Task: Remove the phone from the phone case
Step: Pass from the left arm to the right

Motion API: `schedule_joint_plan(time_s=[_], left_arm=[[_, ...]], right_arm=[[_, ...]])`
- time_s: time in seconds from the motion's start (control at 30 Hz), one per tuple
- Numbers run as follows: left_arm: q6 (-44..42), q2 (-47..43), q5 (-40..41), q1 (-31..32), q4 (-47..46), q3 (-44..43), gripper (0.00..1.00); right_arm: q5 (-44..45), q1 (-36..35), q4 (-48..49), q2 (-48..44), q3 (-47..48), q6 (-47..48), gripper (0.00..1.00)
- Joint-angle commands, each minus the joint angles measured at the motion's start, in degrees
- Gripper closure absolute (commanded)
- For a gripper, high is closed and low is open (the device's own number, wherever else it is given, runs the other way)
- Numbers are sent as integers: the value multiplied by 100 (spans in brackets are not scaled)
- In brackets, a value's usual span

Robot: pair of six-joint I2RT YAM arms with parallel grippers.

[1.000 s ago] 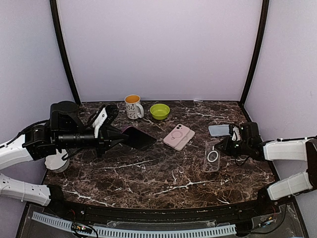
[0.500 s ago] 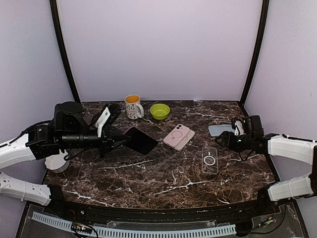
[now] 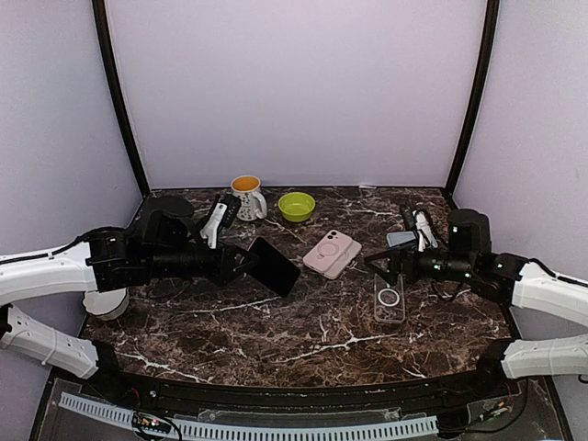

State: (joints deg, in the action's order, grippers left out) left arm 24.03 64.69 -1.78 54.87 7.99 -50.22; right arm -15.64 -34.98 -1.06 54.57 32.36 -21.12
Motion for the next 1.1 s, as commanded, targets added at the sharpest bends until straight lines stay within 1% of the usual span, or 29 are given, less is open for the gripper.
schedule_joint_plan(time_s=[0.0,0.07,0.17,0.23,0.33,0.47,0.57,0.77,1.07], left_arm=[[1257,89,211,-2,-749,-229,100],[1558,165,97,-3,-1005,-208,100],[1855,263,-119,-7,-1226,-204,100],[1950,309,-229,-3,-1285,-234,100],[2037,383,-354,-3,-1299,-286,100],[2113,432,-492,-5,-1256,-307,100],[2148,402,-557,1,-1251,-271,100],[2148,386,-667,-3,-1344,-208,100],[2071,365,-711,-3,-1274,-238,100]], right_arm=[[632,-1072,962,-249,-6,998,1],[886,-1590,1310,-192,-60,1400,1],[1318,-2262,1614,208,118,2034,1],[1522,-2508,1630,658,420,2389,1],[1676,-2694,1554,1381,966,2665,1],[2099,-2827,1693,2017,1464,2950,1],[2178,-2862,1846,2312,1685,3095,1],[1727,-2905,1765,2800,2132,3222,1],[1670,-2916,1803,3231,2452,3233,1]])
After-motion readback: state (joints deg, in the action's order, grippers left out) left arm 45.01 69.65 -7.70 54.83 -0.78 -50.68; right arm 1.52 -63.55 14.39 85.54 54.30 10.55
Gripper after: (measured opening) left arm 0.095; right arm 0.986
